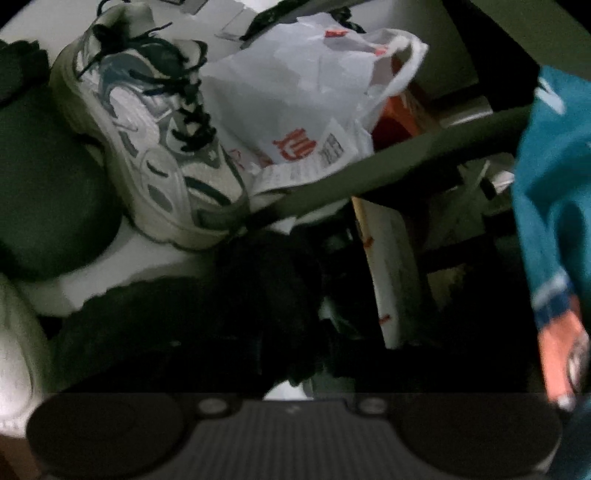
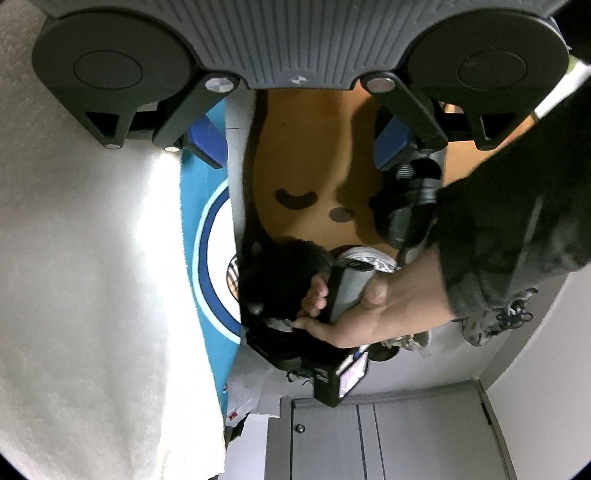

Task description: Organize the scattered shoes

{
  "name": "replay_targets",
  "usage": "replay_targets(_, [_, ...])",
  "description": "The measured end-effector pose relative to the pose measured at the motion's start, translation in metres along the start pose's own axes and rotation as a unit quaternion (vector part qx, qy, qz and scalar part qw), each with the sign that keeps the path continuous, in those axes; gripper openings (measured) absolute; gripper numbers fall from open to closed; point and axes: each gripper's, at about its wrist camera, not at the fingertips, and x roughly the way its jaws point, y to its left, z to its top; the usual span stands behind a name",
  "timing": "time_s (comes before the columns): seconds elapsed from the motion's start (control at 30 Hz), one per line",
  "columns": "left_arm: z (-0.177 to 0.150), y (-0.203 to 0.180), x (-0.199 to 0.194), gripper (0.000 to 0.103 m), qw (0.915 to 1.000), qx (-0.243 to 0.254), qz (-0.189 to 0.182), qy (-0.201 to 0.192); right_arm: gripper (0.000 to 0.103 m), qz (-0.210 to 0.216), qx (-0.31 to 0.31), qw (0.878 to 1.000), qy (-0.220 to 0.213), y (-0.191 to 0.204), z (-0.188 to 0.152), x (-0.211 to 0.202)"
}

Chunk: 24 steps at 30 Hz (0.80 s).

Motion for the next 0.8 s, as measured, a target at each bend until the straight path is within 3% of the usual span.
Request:
replay_targets(0.33, [-0.032, -0.009, -0.048, 0.03, 0.9995, -0.022, -0.021, 0.001, 0.09, -0.025, -0.026, 0.999, -0.015, 0.002, 0.0, -0.001])
replay_targets(0.53, [-0.059, -0.023, -0.098, 0.03, 0.9995, 0.0, -0.033, 0.003, 0.09, -0.041, -0.042, 0.998, -0.028, 0.003, 0.003, 0.001])
replay_targets(0.8, [-0.093, -0.012, -0.126, 0.03, 0.9991, -0.016, -0.039, 0.001, 0.09, -0.046, -0.068, 0.996, -0.019, 0.008, -0.002, 0.012])
